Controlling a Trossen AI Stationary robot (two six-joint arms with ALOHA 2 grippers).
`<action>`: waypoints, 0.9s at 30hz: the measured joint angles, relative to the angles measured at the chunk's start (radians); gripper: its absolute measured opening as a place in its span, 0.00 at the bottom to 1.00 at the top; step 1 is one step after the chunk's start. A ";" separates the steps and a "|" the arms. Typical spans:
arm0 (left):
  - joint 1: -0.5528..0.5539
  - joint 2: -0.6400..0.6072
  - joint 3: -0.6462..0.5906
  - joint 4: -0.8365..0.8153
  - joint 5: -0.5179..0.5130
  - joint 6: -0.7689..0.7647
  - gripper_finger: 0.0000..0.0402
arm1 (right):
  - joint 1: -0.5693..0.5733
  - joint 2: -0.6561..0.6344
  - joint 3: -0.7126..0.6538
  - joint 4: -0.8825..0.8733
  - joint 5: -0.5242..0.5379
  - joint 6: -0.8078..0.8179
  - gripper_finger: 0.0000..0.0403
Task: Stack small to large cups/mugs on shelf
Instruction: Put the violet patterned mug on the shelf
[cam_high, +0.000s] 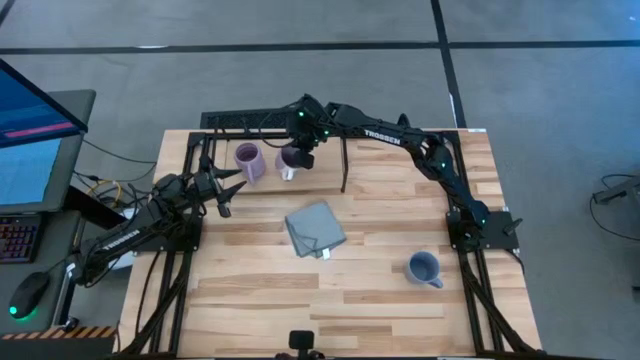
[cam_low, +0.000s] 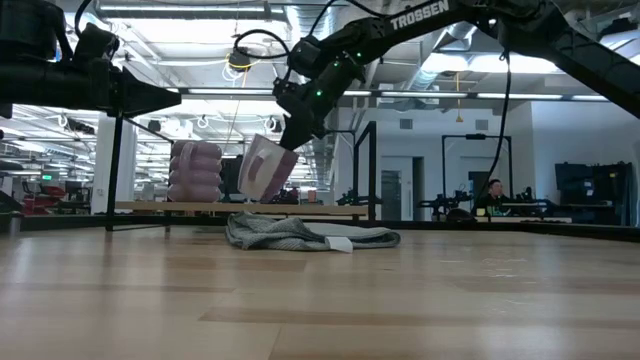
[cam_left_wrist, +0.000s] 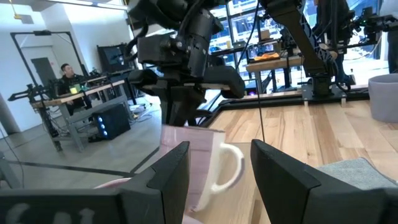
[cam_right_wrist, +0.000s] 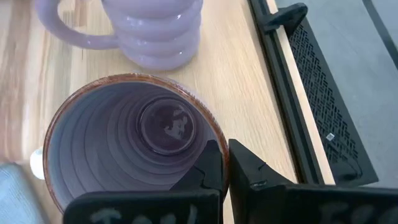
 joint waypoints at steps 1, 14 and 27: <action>0.000 0.000 0.000 0.000 0.000 0.000 0.40 | -0.001 0.000 -0.009 0.006 0.000 -0.006 0.04; 0.000 0.000 0.000 0.000 0.001 0.005 0.40 | -0.005 0.000 -0.022 0.031 0.003 -0.019 0.06; 0.000 0.000 0.000 0.000 0.001 0.005 0.40 | -0.007 0.000 -0.022 0.033 0.002 -0.003 0.12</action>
